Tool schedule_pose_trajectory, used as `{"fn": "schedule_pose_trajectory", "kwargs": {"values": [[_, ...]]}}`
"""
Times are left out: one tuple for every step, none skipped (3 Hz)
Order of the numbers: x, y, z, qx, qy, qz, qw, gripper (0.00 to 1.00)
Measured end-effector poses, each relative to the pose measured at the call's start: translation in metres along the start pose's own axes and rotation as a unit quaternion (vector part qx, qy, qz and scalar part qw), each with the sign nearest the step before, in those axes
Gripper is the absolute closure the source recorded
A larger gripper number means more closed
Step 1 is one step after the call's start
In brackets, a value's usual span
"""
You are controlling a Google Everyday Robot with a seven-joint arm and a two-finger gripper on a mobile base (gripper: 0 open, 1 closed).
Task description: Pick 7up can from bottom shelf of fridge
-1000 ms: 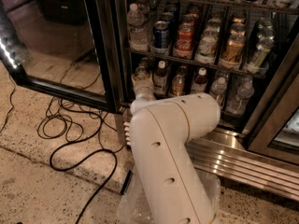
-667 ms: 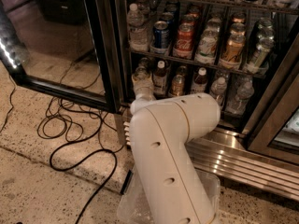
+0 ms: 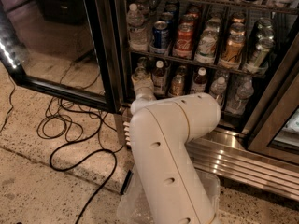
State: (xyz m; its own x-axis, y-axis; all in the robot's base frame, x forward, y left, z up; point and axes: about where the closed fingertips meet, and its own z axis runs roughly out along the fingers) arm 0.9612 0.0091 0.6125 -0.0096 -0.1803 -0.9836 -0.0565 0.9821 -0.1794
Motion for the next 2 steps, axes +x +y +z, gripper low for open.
{"fn": "schedule_pose_trajectory", "kwargs": {"values": [[0.0, 0.0, 0.0, 0.0, 0.0, 0.0, 1.0, 1.0], [-0.009, -0.004, -0.014, -0.004, 0.013, 0.046, 0.9989, 1.0]]}}
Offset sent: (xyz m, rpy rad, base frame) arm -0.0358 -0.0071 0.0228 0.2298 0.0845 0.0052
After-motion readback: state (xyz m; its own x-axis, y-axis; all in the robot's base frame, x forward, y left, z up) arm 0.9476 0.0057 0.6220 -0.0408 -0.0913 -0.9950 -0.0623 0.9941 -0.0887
